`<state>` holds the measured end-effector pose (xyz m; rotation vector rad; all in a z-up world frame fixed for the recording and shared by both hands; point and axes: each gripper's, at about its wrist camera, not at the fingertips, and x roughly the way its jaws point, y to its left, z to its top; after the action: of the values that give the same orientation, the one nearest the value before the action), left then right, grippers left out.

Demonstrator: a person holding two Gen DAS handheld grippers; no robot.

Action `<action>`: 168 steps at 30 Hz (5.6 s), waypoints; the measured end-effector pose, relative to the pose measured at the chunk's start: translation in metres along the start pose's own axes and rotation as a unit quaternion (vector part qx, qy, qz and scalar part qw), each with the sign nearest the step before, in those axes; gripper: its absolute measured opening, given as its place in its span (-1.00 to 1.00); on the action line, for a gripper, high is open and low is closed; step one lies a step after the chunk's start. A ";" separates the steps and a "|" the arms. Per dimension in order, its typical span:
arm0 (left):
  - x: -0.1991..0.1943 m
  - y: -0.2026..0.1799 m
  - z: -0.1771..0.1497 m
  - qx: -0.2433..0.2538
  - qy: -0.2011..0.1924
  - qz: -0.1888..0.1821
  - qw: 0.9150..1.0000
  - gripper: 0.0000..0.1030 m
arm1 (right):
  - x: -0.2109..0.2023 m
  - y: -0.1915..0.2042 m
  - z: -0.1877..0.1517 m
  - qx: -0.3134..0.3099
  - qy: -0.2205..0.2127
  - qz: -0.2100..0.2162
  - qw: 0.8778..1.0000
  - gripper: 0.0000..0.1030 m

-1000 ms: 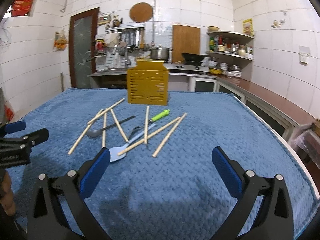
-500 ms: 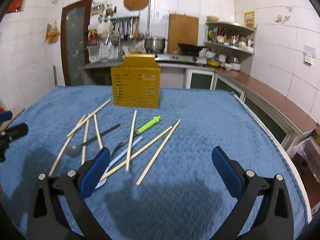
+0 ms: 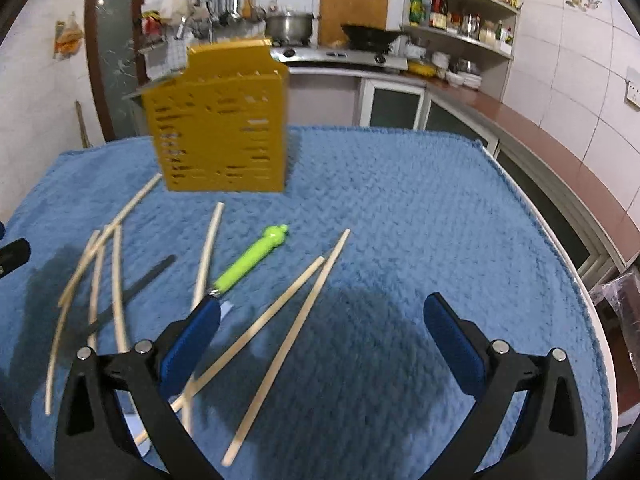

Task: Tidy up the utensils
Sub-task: 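Lower the left gripper onto a wooden chopstick and close while the right gripper grasps another, then lift the chopstick in the left gripper toward the yellow holder while the right gripper carries its chopstick, then drop the left gripper's chopstick into the holder while the right gripper releases its chopstick there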

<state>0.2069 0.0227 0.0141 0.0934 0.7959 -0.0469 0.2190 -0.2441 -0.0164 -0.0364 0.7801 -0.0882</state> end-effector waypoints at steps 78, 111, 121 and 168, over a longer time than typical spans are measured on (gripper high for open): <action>0.109 -0.014 0.099 -0.008 0.116 -0.064 0.991 -0.92 | 0.091 0.059 0.100 0.026 0.134 0.132 0.982 -0.89; -0.034 -0.039 0.210 -0.046 -0.288 -0.128 0.948 -0.92 | -0.041 -0.025 0.221 0.094 -0.337 0.155 0.924 -0.89; 0.024 -0.043 0.246 -0.083 -0.335 -0.101 0.933 -0.91 | -0.005 -0.001 0.242 0.089 -0.414 0.128 0.897 -0.89; 0.007 0.016 0.093 -0.049 -0.119 -0.064 0.990 0.89 | -0.023 0.009 0.106 0.013 -0.164 0.088 0.982 0.40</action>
<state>0.2786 0.0292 0.0749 -0.0556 0.5630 -0.1387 0.2780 -0.2326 0.0748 0.0424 0.4502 0.0742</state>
